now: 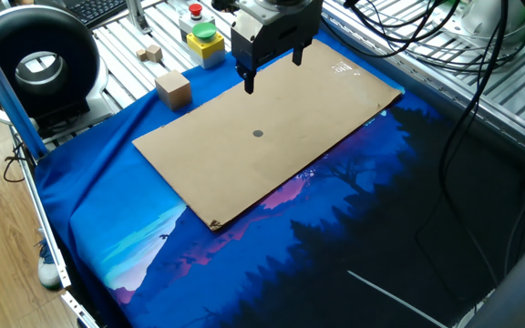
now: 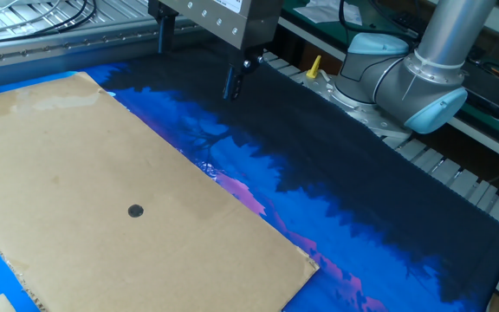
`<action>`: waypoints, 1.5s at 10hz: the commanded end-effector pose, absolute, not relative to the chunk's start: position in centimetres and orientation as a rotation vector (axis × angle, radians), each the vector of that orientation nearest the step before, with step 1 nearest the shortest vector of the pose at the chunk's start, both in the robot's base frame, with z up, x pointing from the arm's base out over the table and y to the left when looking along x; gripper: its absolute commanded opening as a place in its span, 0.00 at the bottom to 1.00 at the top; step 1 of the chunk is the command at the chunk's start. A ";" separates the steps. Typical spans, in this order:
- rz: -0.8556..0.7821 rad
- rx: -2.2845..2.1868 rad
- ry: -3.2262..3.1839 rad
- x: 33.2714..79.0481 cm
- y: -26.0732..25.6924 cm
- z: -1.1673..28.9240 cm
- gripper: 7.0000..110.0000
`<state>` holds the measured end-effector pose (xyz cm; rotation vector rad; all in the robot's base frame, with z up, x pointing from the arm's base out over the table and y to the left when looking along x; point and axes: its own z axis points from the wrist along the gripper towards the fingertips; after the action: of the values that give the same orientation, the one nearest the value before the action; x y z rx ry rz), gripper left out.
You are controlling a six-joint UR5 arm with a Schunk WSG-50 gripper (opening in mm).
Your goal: Grab the block and place it at the designated location
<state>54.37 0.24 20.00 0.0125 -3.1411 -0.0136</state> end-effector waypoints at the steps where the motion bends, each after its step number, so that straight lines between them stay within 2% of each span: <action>1: 0.082 0.100 -3.227 56.6 -1.0 20.1 0.97; 2: 0.094 0.093 -3.222 56.6 -1.0 19.9 0.97; 3: 0.098 0.083 -3.220 56.7 -0.9 19.8 0.00; 15: 0.080 0.060 -3.186 56.3 0.3 19.4 0.00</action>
<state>56.09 -0.47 19.66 0.0691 -3.1886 0.1043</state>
